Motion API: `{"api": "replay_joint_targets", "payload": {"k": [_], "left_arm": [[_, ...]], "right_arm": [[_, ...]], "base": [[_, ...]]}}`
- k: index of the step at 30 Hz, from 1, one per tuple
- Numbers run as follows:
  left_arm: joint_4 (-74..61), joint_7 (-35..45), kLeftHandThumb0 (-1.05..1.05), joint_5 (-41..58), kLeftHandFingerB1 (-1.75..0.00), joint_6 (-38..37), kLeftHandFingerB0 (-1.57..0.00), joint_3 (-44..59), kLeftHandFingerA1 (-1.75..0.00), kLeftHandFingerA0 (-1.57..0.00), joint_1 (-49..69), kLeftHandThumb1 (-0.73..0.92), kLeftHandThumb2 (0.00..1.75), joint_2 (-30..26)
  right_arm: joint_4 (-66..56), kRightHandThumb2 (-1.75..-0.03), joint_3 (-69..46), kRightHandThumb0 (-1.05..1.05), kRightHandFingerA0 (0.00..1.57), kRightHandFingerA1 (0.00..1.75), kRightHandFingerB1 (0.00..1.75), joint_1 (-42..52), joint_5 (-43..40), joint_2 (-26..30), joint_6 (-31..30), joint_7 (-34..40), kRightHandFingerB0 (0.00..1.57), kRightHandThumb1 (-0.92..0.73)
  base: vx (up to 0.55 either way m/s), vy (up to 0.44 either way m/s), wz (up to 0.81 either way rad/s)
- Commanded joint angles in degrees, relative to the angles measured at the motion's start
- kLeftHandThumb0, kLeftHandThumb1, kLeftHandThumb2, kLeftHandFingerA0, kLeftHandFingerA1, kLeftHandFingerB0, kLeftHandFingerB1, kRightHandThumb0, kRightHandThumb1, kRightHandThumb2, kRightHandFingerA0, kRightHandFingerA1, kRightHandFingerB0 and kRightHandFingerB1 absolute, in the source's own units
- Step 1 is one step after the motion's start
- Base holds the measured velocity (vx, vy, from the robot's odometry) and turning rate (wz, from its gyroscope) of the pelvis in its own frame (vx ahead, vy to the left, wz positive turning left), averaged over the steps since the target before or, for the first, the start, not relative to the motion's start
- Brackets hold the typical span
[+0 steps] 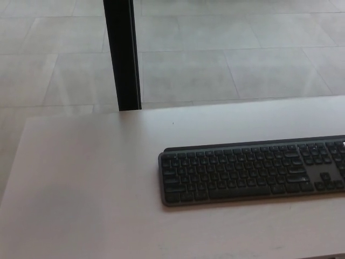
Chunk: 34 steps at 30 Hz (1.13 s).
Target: The robot uses its right fingers to click on the space key of the black keyboard placed on the center of the white desk.
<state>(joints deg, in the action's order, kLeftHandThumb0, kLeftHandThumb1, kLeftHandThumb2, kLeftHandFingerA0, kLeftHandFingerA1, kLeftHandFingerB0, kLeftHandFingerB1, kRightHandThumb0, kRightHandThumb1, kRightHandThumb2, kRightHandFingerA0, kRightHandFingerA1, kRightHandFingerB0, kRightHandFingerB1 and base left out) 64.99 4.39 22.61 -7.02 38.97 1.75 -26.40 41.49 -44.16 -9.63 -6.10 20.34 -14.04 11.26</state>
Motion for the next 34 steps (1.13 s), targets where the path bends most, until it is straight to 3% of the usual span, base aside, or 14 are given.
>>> {"api": "replay_joint_targets", "payload": {"k": [1, 8, 16, 20, 21, 22, 24, 25, 27, 32, 34], "left_arm": [[-1.1, -1.1, -0.41, 0.4, -0.55, 0.3, -0.52, -0.3, -0.66, -0.70, -0.2, 0.68, 0.58, 0.0], [0.6, -1.5, -0.41, 0.0, -0.54, 0.3, -0.53, -0.6, -0.64, -0.73, -1.2, 0.67, 0.59, -0.8], [0.1, -1.5, -0.44, -0.2, -0.52, -0.1, -0.50, -1.2, -0.63, -0.69, -1.0, 0.68, 0.60, -1.5], [-1.1, -1.3, -0.43, 0.0, -0.51, 0.1, -0.51, -1.4, -0.62, -0.68, -0.8, 0.68, 0.59, -1.4], [-1.7, -1.5, -0.44, 0.0, -0.53, -0.4, -0.53, -1.5, -0.63, -0.69, -0.5, 0.67, 0.59, -1.0], [-0.7, -1.2, -0.43, 0.3, -0.54, -0.8, -0.55, -1.2, -0.62, -0.68, -0.9, 0.67, 0.59, -1.1], [-0.7, -1.3, -0.43, 0.3, -0.54, -0.8, -0.55, -1.3, -0.62, -0.68, -1.0, 0.67, 0.59, -0.9], [-0.1, -1.7, -0.44, 0.1, -0.53, -0.6, -0.52, -1.4, -0.61, -0.69, -1.3, 0.68, 0.59, -1.2], [0.3, -2.1, -0.44, 0.0, -0.53, -0.5, -0.53, -1.5, -0.61, -0.70, -1.5, 0.67, 0.59, -1.1], [0.4, -2.2, -0.43, 0.0, -0.52, -0.3, -0.52, -1.6, -0.62, -0.69, -1.9, 0.68, 0.59, -1.4], [0.3, -2.4, -0.42, 0.1, -0.52, -0.2, -0.52, -1.5, -0.62, -0.70, -1.9, 0.68, 0.59, -1.4]], "right_arm": [[-0.5, -0.61, 1.1, -0.32, 0.84, 1.61, 0.51, 0.1, -2.5, -0.3, 0.4, 1.7, 0.72, -0.61], [-1.0, -0.61, 2.9, -0.34, 0.85, 1.65, 0.55, 0.5, -3.3, -0.2, 0.9, 1.9, 0.74, -0.62], [-0.3, -0.61, 4.2, -0.31, 0.84, 1.51, 0.51, 0.8, -4.8, -0.2, 3.5, 0.7, 0.69, -0.61], [-1.1, -0.62, 4.7, -0.32, 0.84, 1.60, 0.53, 0.7, -5.5, -0.1, 2.6, 1.1, 0.70, -0.62], [-1.1, -0.61, 4.8, -0.33, 0.83, 1.56, 0.52, 0.6, -5.6, 0.1, 2.2, 1.3, 0.70, -0.61], [-1.8, -0.84, 4.8, -0.38, 0.97, 1.28, 0.64, 0.7, -5.9, 0.0, 1.8, 1.2, 0.66, -0.51], [-1.7, -0.84, 5.0, -0.38, 0.97, 1.28, 0.64, 0.6, -6.2, 0.2, 1.8, 1.3, 0.66, -0.51], [-2.3, -0.61, 5.5, -0.31, 0.83, 1.50, 0.50, 0.9, -5.6, 0.2, 1.6, 1.7, 0.68, -0.60], [-1.4, -0.61, 5.6, -0.31, 0.82, 1.56, 0.51, 0.9, -6.0, 0.3, 2.8, 1.3, 0.69, -0.62], [-0.7, -0.61, 6.1, -0.30, 0.80, 1.59, 0.50, 0.8, -6.4, 0.4, 3.7, 1.3, 0.68, -0.63], [-0.5, -0.61, 6.0, -0.30, 0.81, 1.51, 0.49, 0.8, -6.6, 0.3, 3.6, 1.5, 0.69, -0.61]], "base": [[0.00, 0.000, 0.00], [0.00, 0.000, 0.00], [0.00, 0.000, 0.00], [0.00, 0.000, 0.00], [0.00, 0.000, 0.00], [0.00, 0.000, 0.00], [0.00, 0.000, 0.00], [0.00, 0.000, 0.00], [0.00, 0.000, 0.00], [0.00, 0.000, 0.00], [0.00, 0.000, 0.00]]}}
